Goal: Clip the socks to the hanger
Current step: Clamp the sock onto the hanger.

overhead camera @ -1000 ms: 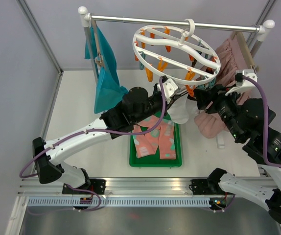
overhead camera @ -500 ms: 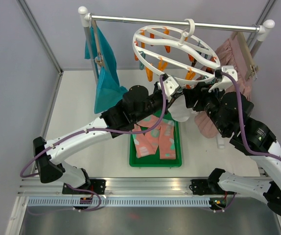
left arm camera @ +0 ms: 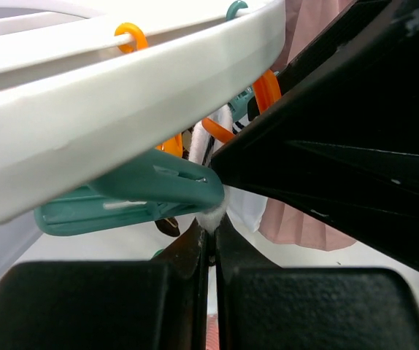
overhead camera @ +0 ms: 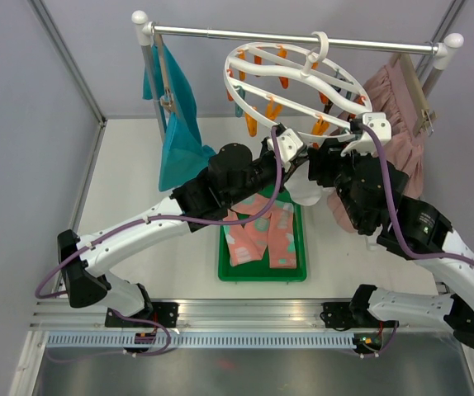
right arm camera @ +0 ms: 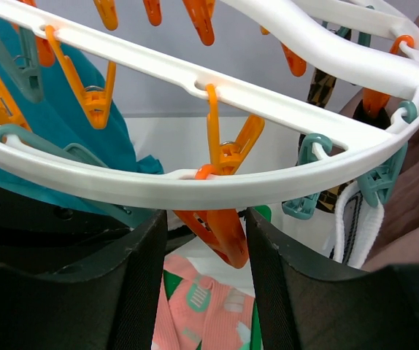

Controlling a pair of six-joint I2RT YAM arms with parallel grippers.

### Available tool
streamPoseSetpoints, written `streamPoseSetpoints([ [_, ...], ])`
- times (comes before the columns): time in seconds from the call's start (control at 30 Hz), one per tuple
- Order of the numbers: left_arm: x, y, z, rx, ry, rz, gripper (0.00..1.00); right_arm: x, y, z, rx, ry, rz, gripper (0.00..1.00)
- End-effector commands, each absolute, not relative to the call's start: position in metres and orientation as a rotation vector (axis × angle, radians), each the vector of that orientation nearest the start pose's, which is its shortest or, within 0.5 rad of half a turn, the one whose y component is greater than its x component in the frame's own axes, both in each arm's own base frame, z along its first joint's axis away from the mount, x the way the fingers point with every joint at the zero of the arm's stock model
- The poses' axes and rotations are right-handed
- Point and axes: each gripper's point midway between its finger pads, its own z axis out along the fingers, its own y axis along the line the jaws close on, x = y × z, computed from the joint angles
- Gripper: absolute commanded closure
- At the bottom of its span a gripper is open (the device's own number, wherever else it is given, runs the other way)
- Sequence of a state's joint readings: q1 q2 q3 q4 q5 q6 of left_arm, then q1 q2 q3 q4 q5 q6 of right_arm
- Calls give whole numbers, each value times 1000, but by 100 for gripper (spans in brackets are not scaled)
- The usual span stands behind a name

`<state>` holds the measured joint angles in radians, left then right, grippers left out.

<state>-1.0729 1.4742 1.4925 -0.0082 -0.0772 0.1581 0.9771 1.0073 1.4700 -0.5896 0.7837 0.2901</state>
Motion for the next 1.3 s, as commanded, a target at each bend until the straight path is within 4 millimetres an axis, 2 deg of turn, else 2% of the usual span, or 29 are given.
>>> streamPoseSetpoints([
  [0.0, 248, -418, 428, 848, 1285, -677, 98, 250, 145, 450, 92, 1621, 232, 47],
  [0.17, 247, -417, 428, 852, 1283, -678, 98, 252, 145, 449, 105, 1617, 195, 50],
  [0.5, 245, -417, 428, 856, 1279, -684, 98, 249, 146, 450, 123, 1607, 135, 64],
  [0.57, 244, -417, 428, 860, 1277, -687, 98, 248, 147, 450, 124, 1607, 129, 64],
  [0.8, 247, -414, 427, 849, 1282, -672, 98, 238, 141, 456, 117, 1608, 186, 52],
  [1.0, 251, -413, 428, 829, 1282, -655, 98, 234, 137, 462, 124, 1617, 205, 50],
  [1.27, 247, -418, 431, 822, 1265, -693, 98, 239, 148, 462, 101, 1647, 189, 48],
])
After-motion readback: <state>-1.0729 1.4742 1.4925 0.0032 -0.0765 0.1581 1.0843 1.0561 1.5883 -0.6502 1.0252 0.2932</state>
